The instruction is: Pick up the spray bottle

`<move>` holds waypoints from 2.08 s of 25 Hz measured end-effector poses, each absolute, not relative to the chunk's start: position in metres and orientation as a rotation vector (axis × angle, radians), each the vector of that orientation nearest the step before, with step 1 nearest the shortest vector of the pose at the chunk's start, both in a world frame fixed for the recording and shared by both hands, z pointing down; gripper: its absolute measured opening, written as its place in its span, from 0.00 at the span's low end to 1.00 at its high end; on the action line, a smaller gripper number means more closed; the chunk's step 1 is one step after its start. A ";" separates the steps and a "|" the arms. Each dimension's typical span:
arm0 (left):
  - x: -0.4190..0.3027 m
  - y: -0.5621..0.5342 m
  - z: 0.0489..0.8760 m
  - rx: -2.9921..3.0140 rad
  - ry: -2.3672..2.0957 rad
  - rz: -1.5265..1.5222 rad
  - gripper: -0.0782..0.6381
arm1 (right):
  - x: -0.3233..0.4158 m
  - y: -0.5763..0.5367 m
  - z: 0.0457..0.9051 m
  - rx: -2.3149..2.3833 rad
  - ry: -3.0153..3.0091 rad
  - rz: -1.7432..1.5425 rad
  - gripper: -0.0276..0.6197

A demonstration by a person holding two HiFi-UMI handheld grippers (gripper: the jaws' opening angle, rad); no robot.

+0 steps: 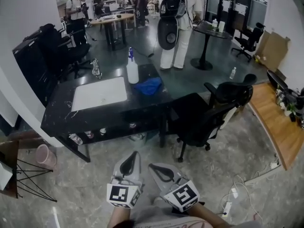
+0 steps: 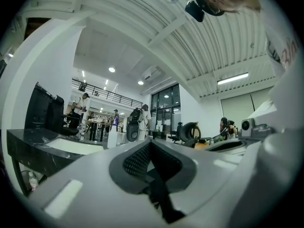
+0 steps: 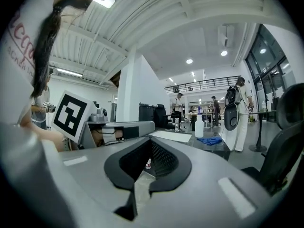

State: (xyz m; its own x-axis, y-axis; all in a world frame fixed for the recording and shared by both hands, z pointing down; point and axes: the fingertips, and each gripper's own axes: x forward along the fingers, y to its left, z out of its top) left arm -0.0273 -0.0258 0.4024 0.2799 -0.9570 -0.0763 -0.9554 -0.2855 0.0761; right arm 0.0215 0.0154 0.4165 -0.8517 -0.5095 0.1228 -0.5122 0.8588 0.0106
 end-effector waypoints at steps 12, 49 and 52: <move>-0.056 -0.109 0.403 2.501 -1.859 -0.159 0.11 | 0.003 -0.064 0.423 0.845 -2.882 0.121 0.05; -0.142 -0.437 0.445 2.584 -1.647 0.009 0.63 | -0.081 -0.338 0.433 1.039 -2.769 0.198 0.05; -0.146 -0.463 0.462 2.553 -1.683 0.056 0.72 | -0.082 -0.356 0.439 0.998 -2.760 0.214 0.05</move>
State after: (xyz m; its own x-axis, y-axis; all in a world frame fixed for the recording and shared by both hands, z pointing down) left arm -0.1461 -0.4634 0.4622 0.3947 -0.9156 0.0763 -0.9187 -0.3919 0.0496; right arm -0.0825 -0.3556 0.4385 -0.7526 -0.6155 0.2339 -0.6441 0.7619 -0.0679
